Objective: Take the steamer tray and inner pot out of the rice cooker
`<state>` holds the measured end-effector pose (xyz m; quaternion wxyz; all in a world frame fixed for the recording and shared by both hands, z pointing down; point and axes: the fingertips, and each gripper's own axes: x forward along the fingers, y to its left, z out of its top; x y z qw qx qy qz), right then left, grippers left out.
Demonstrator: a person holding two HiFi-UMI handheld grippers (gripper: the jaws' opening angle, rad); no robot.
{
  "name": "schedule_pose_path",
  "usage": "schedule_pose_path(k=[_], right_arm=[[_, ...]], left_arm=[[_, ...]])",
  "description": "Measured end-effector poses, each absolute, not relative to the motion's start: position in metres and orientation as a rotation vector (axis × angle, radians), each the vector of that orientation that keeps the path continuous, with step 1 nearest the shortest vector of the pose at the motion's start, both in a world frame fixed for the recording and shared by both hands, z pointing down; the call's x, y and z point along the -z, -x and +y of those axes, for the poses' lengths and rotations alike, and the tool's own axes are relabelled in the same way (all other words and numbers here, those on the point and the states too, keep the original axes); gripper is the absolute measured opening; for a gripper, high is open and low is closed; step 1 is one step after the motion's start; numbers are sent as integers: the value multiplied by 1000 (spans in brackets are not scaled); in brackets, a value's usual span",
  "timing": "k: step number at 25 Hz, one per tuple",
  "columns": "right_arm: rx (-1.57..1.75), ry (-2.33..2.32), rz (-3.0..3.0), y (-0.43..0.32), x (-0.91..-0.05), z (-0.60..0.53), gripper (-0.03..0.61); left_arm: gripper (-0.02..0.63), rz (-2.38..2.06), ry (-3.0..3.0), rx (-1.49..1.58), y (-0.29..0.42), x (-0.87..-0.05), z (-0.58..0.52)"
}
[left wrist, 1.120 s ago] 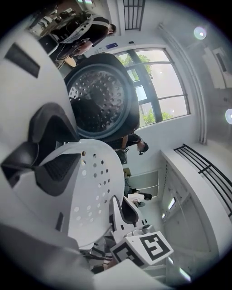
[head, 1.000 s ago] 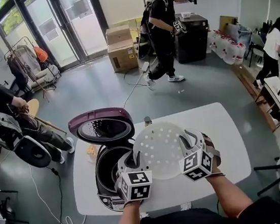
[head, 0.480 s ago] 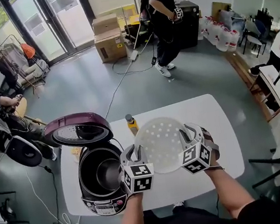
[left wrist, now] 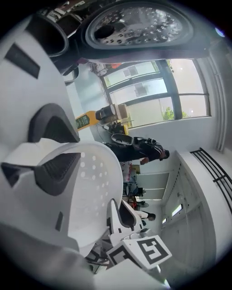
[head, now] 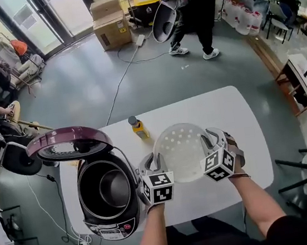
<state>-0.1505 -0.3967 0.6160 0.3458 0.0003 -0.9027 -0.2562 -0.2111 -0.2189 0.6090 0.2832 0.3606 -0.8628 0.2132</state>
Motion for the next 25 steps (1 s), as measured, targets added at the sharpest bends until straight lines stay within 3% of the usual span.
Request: schedule_pose_path(k=[12,25], right_arm=[[606,47,-2269,161,-719,-403,100],[612,77,-2219,171,-764,-399,104]], left_arm=[[71,-2235,-916,-605,224,-705,-226],[74,-2218,-870,-634,234,-748,-221]])
